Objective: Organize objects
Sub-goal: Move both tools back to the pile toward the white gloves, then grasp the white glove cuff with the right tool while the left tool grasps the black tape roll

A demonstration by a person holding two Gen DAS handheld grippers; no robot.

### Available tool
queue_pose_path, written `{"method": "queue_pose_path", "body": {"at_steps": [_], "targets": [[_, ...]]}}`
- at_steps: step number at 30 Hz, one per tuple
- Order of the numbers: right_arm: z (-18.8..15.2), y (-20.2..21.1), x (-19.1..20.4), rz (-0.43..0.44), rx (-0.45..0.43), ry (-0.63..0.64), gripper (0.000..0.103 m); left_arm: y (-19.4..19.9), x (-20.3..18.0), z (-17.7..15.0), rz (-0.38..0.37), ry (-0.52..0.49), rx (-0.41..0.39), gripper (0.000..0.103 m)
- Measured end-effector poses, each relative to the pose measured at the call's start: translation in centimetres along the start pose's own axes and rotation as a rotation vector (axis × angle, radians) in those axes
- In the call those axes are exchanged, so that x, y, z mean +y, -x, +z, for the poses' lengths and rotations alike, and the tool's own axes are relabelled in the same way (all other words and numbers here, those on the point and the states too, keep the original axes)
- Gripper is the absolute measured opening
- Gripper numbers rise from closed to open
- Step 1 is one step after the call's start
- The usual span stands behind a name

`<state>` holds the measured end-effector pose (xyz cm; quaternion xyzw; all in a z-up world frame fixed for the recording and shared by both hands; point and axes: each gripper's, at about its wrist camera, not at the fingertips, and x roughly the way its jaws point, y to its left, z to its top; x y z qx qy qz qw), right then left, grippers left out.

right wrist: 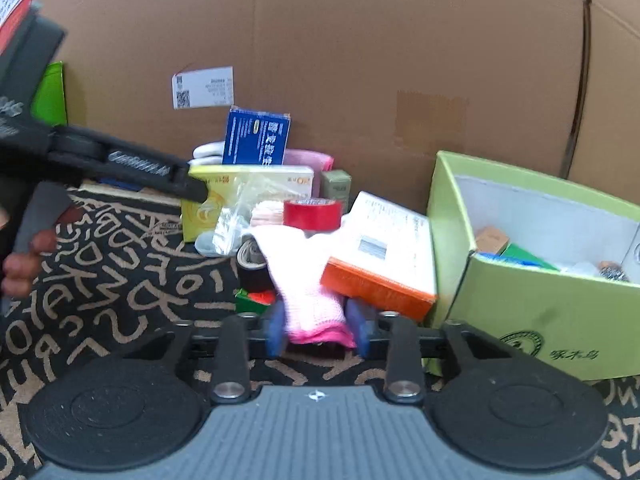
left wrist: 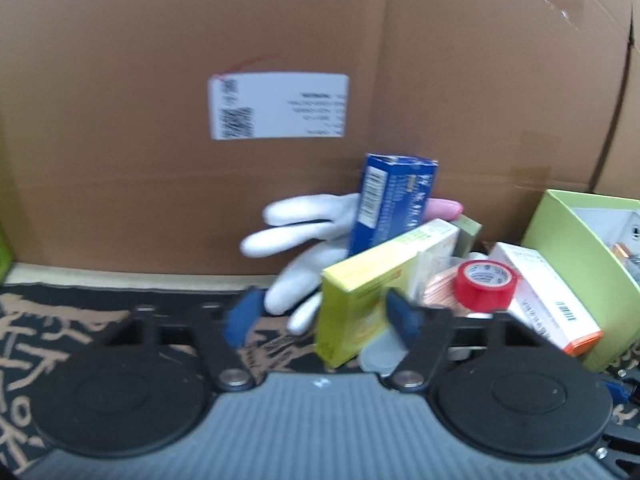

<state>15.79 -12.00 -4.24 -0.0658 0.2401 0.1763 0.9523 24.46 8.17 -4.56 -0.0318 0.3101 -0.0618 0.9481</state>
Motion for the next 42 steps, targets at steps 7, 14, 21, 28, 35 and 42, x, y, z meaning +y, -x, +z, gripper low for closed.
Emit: {"method": "queue_pose_path", "body": {"at_steps": [7,14,21,28,35,42], "targets": [[0.0,4.3,-0.5,0.045,-0.058,-0.035,0.013,2.6,-0.5,-1.4,-0.113,0.047,0.047,0.001],[-2.6,11.6,-1.0,0.161,-0.030,-0.032,0.013,12.1,-1.0,-6.2,-0.170,-0.016,0.041,0.001],[-7.3,16.2,-0.4,0.230,0.111,-0.016,0.013,15.6,-1.6,-9.9,-0.202,-0.039,0.106,0.015],[-7.5,16.7,-0.5,0.256,0.082,-0.057,0.059,16.4,-4.8,-10.6,-0.248,-0.085,0.080,0.040],[-6.0,13.2,-0.9,0.346,0.100,-0.098,0.074,17.2,-4.2,-11.9,-0.205,-0.045,0.078,0.050],[-6.2,13.6,-0.9,0.383,0.105,-0.067,0.080,17.3,-2.9,-12.5,-0.172,-0.018,0.092,0.057]]}}
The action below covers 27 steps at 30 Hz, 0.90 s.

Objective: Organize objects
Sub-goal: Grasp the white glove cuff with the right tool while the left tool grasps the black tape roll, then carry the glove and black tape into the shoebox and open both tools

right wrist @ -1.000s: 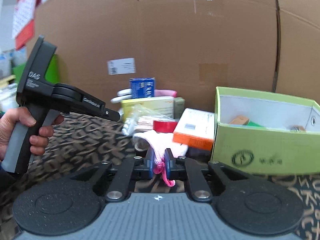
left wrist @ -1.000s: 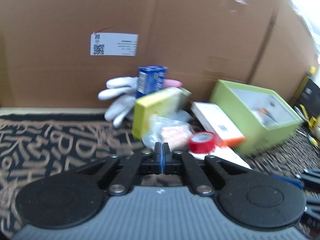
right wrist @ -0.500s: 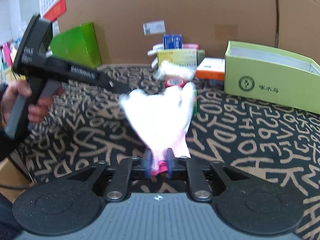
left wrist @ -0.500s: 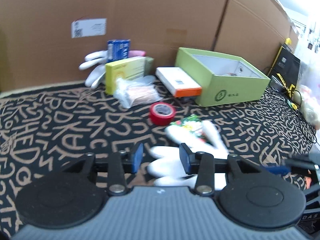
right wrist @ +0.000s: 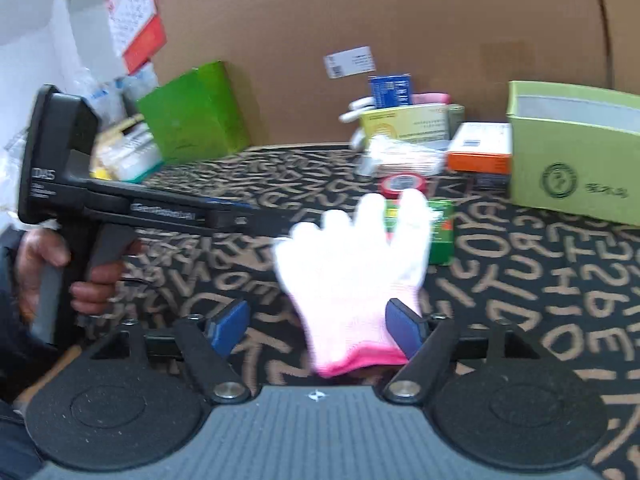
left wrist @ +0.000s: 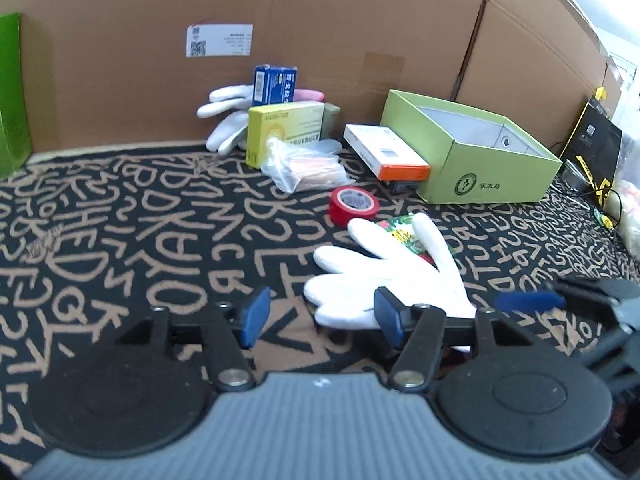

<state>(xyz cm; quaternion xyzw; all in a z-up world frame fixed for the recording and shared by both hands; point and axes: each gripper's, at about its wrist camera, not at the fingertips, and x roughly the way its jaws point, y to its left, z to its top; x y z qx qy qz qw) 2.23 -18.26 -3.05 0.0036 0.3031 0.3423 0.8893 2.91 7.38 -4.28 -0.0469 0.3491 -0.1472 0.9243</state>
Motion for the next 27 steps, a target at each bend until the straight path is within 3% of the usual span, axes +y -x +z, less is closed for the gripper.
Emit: {"method": "queue_pose_path", "body": {"at_steps": [2,6,7,8,9,10,14,21,27], "targets": [[0.5,-0.7,-0.8,-0.048,-0.010,-0.026,0.081,0.1,-0.3,-0.4,-0.025,0.004,0.007,0.057],[0.6,-3.0,-2.2,-0.025,0.021,-0.082,0.079,0.6,-1.0,-1.2,-0.061,-0.028,0.017,0.056],[0.5,-3.0,-2.0,-0.032,0.004,-0.067,0.065,0.6,-1.1,-1.3,-0.070,-0.036,0.020,0.056],[0.6,-3.0,-2.1,-0.020,0.015,-0.066,0.030,0.5,-1.3,-1.3,-0.081,-0.045,0.026,0.054],[0.5,-2.6,-2.5,0.023,0.025,-0.100,0.016,0.2,-1.5,-1.3,-0.091,-0.053,0.035,0.052],[0.4,-1.9,-2.9,0.060,0.018,-0.144,0.012,-0.1,-1.7,-1.3,-0.103,-0.060,0.043,0.050],[0.0,0.6,-2.5,-0.027,-0.043,-0.123,0.011,-1.2,-3.4,-1.2,-0.157,-0.114,0.056,0.046],[0.3,4.4,-3.4,-0.093,-0.141,-0.153,0.011,-3.2,-4.9,-0.7,-0.145,-0.154,0.066,0.045],[0.1,4.9,-4.1,-0.121,-0.164,-0.184,0.011,-3.5,-5.7,-0.7,-0.143,-0.168,0.069,0.045]]}}
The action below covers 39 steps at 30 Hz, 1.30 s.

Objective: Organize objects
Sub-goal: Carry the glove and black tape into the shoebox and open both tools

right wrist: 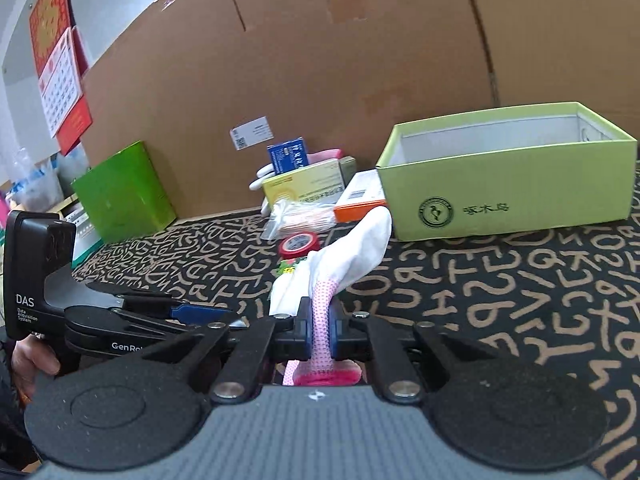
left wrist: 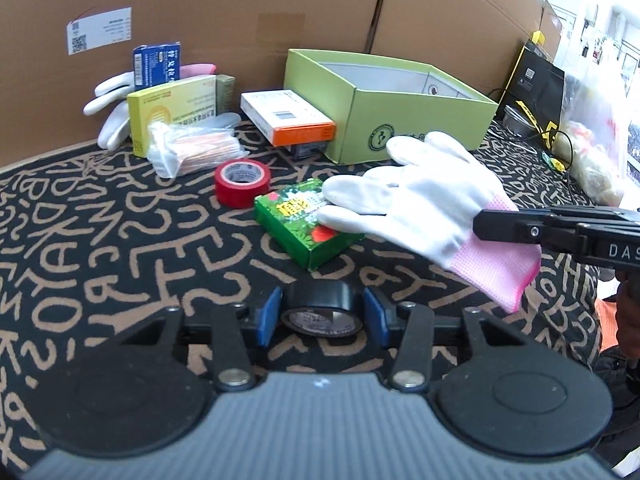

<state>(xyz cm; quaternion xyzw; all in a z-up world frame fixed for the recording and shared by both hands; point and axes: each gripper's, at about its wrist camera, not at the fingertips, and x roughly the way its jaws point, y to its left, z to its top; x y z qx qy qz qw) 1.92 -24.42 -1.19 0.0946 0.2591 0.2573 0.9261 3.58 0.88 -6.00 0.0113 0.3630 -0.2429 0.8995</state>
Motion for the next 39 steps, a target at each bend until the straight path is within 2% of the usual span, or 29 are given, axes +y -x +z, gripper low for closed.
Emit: {"method": "queue_pose_path", "body": {"at_steps": [5,8,15,19,24,29,34,39], "targets": [[-0.2,0.5,-0.1,-0.006,-0.010,-0.003,0.011,0.3,0.0,0.4,-0.012,0.021,0.005,0.045],[0.3,1.2,0.1,-0.018,-0.036,0.010,0.011,1.1,-0.5,1.6,-0.035,0.019,-0.024,0.045],[3.5,2.8,-0.9,-0.080,-0.145,0.065,0.011,2.2,-2.1,8.0,-0.124,0.022,-0.142,0.045],[6.1,3.4,-2.1,-0.143,-0.212,0.102,0.011,1.4,-3.7,12.4,-0.127,0.011,-0.209,0.045],[9.9,2.7,-4.6,-0.217,-0.264,0.103,0.011,-1.4,-5.4,17.5,-0.126,0.033,-0.249,0.045],[12.9,0.8,-8.4,-0.269,-0.291,0.010,0.011,-6.0,-6.5,20.8,-0.122,0.060,-0.239,0.045],[14.4,-2.2,-11.5,-0.290,-0.285,-0.044,0.011,-10.6,-6.9,22.3,-0.096,0.067,-0.199,0.045],[13.7,-5.8,-15.1,-0.339,-0.224,-0.104,0.011,-14.5,-6.3,22.5,-0.081,0.069,-0.160,0.045]]}}
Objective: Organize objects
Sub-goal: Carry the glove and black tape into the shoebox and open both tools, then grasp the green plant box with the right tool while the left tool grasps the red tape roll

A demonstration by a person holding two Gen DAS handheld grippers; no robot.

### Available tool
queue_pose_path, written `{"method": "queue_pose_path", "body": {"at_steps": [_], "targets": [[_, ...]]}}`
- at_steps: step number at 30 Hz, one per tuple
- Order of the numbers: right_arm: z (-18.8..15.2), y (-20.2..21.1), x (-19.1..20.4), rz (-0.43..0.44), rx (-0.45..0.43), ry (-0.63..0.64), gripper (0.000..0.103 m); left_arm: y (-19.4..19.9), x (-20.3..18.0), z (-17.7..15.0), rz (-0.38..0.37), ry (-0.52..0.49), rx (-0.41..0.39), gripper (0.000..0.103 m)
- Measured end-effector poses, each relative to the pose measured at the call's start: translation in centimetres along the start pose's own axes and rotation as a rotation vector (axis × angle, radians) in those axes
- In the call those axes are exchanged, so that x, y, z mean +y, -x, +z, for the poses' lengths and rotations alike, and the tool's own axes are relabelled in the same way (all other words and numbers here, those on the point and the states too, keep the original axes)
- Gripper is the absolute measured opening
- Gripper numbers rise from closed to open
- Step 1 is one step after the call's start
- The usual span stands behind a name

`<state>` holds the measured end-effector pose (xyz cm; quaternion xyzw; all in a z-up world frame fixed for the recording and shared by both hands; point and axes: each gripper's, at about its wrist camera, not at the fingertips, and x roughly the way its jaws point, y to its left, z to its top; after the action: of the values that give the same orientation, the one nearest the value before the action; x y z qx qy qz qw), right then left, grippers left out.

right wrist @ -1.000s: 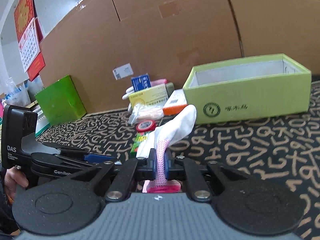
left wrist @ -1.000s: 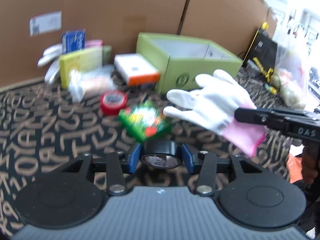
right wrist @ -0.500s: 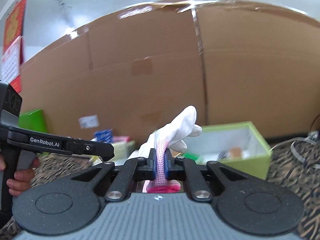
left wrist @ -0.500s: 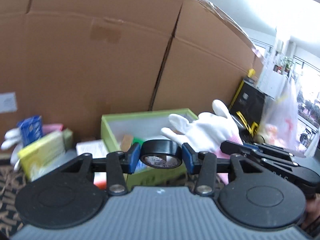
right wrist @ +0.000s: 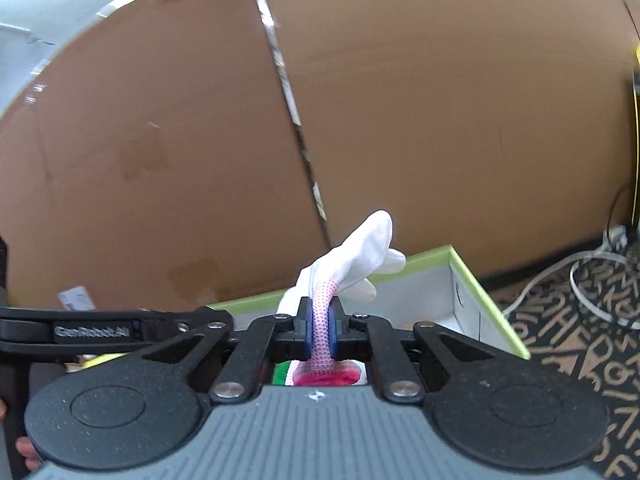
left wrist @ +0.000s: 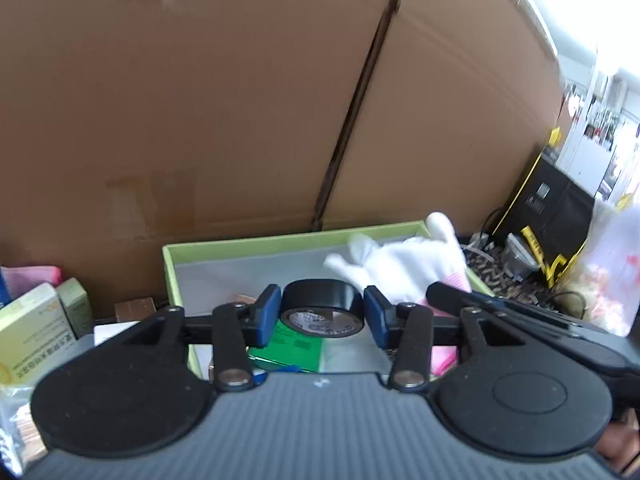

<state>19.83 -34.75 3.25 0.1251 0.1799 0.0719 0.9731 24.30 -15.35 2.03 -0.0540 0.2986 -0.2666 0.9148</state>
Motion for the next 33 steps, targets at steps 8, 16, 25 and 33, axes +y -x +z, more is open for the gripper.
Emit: {"method": "queue_pose_path", "body": {"at_steps": [8,16,25,33], "targets": [[-2.2,-3.1,-0.2,-0.177,0.062,0.206,0.058,-0.9,1.1,-1.8,0.047,-0.013,-0.036,0.091],[-1.3,0.0,0.9,-0.133,0.014,0.177,0.070,3.5,1.4,-0.8,0.056,0.027,-0.092,0.103],[-0.5,7.9,5.8,-0.017,-0.152,0.206,0.086,12.8,1.3,-2.0,0.094,0.035,-0.169,0.103],[-3.5,11.1,8.8,0.082,-0.154,0.221,0.092,18.5,2.3,-6.3,0.206,0.040,-0.150,0.103]]}}
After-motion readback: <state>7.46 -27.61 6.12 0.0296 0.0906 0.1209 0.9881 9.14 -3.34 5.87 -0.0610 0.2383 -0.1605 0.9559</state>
